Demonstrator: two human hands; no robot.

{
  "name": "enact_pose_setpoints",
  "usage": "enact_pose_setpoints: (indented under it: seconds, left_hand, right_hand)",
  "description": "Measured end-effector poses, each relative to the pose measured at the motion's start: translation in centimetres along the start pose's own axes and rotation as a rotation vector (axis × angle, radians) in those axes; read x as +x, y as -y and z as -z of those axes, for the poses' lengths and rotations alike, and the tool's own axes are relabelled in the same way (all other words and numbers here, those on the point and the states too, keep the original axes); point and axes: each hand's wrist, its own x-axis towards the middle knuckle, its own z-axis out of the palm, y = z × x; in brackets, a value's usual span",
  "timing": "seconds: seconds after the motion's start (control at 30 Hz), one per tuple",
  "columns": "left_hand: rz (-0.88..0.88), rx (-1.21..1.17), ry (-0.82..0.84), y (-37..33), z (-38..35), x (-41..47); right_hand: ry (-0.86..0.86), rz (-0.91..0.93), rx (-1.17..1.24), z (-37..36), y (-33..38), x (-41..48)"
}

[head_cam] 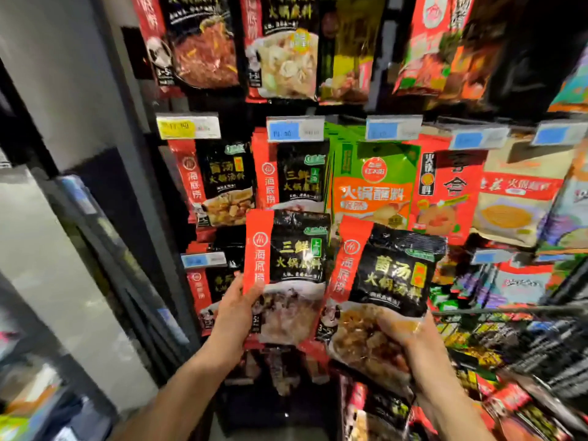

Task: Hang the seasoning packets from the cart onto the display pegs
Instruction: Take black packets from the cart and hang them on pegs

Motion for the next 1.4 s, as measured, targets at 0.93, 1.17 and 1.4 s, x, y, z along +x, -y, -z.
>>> enact_pose_setpoints:
  seconds: [0.93,1.17,1.4]
  left_hand:
    - [-0.159,-0.079,-0.058,-10.4,-4.3,8.8]
    - [-0.107,-0.094,-0.133,-10.0,-4.3,9.2]
    - [-0.102,0.037,-0.178,-10.3,-4.7,12.2]
  right_hand:
    - [-0.167,0.187,0.076,-1.4,4.3,1.9]
    - [-0.125,0.175,0.052,-0.9,4.4,2.6]
    - [-0.119,0.196,0.057,-0.9,4.2,3.4]
